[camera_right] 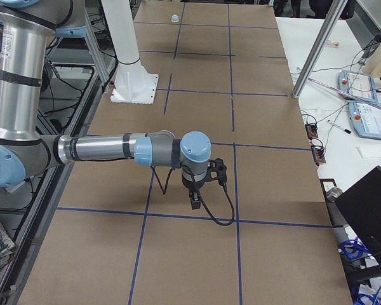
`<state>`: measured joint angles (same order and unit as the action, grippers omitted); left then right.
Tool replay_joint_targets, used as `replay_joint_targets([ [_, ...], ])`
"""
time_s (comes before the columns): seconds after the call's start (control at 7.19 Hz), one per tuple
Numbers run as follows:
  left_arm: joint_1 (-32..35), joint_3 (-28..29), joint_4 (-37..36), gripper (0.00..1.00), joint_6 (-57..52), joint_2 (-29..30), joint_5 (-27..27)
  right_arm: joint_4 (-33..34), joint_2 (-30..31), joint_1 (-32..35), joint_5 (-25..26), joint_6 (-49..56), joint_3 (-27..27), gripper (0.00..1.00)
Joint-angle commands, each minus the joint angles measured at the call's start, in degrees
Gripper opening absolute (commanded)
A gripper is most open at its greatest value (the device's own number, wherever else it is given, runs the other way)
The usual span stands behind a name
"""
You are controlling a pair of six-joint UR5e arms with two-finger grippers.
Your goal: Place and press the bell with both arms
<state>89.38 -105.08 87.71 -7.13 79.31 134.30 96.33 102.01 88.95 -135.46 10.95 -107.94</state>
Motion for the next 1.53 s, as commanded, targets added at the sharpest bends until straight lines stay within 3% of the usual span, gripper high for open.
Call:
replay_joint_targets([
  [0.0,0.0,-0.1,0.0,1.0,0.1,-0.2,0.1,0.0,0.0,0.0,-0.1,-0.1,0.0,1.0],
  [0.97,-0.3,-0.3,0.3,1.0,-0.3,-2.3,0.3,-0.1,-0.1,-0.1,-0.8,-0.1,0.0,1.0],
  [1.39,-8.5,6.3,15.1,1.0,7.3,-8.2,-0.1,0.0,-0.1,-0.1,-2.0,-0.1,0.0,1.0],
])
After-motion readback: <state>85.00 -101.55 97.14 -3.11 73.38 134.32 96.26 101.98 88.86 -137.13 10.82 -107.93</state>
